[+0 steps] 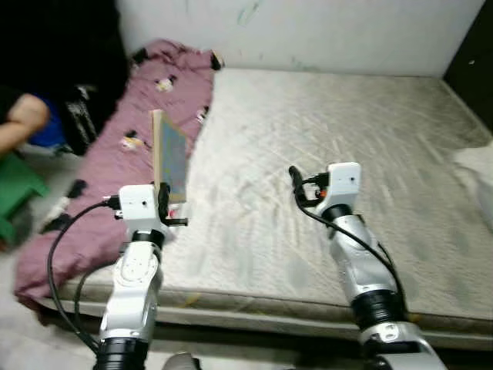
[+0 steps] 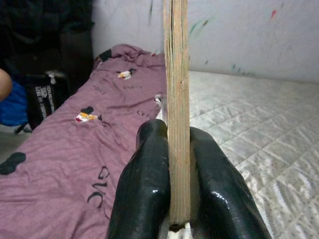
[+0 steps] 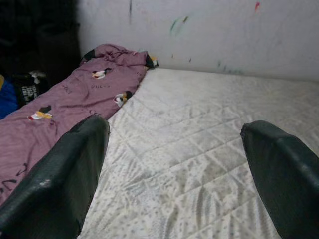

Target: Clean up the room

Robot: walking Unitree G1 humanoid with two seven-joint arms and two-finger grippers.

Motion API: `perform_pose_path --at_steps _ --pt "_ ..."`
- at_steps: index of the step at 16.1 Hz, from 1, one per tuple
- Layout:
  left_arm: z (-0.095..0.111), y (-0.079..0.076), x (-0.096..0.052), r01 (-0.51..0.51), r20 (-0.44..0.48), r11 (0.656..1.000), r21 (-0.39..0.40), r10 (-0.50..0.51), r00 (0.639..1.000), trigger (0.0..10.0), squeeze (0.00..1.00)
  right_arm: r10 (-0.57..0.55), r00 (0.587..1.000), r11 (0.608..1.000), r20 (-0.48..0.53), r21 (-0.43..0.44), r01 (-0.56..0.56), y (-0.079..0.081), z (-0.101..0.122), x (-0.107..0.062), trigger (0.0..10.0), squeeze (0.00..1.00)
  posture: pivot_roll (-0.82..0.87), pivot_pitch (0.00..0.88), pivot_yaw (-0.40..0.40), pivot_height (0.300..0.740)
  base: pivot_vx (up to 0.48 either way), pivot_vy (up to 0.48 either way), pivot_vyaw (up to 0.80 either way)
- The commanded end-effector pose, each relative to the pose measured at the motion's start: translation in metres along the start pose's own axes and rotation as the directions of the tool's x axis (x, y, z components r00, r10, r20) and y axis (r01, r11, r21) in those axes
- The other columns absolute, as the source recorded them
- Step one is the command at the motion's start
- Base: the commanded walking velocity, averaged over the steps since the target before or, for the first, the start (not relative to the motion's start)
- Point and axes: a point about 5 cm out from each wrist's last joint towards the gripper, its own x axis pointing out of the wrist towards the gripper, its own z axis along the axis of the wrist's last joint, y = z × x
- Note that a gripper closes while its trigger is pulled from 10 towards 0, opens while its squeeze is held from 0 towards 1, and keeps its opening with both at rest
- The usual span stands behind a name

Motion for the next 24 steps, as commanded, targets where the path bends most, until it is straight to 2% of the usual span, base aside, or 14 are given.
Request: perform_pose_path --at_steps 1,8,16,18,24 --pt "0.0094 0.0012 0.0032 -0.010 0.039 1.000 -0.006 0.010 0.999 10.0 0.00 0.010 1.000 1.000 -0.002 -0.004 -0.010 0.0003 0.0015 0.0011 10.0 0.00 0.00 0.000 -0.007 0.740 0.000 -0.345 0.00" --pt "0.0104 0.0005 0.0042 -0.010 0.039 1.000 -0.013 0.011 0.999 10.0 0.00 0.007 1.000 1.000 -0.002 -0.006 -0.007 0.0000 0.0017 0.0015 10.0 0.00 0.00 0.000 -0.006 0.740 0.000 -0.330 0.00" --pt "0.0142 -0.0018 0.0048 0.003 0.065 0.999 -0.041 -0.001 0.998 10.0 0.00 0.014 1.000 1.000 -0.003 -0.014 -0.015 0.0003 0.0019 0.0025 10.0 0.00 -0.01 0.000 -0.011 0.740 0.000 0.000 0.00" --pt "0.0151 -0.0037 0.0047 0.016 0.072 0.999 -0.046 -0.013 0.997 10.0 0.00 0.013 1.000 1.000 -0.004 -0.013 -0.013 -0.0001 0.0020 0.0026 10.0 0.00 -0.01 0.000 -0.011 0.740 0.000 0.000 -0.80" --pt "0.0160 -0.0039 0.0052 0.022 0.079 0.998 -0.056 -0.017 0.997 10.0 0.00 0.016 1.000 1.000 -0.001 -0.015 -0.016 0.0002 0.0029 0.0036 10.0 0.00 -0.01 0.000 -0.012 0.740 0.309 0.000 -0.16"
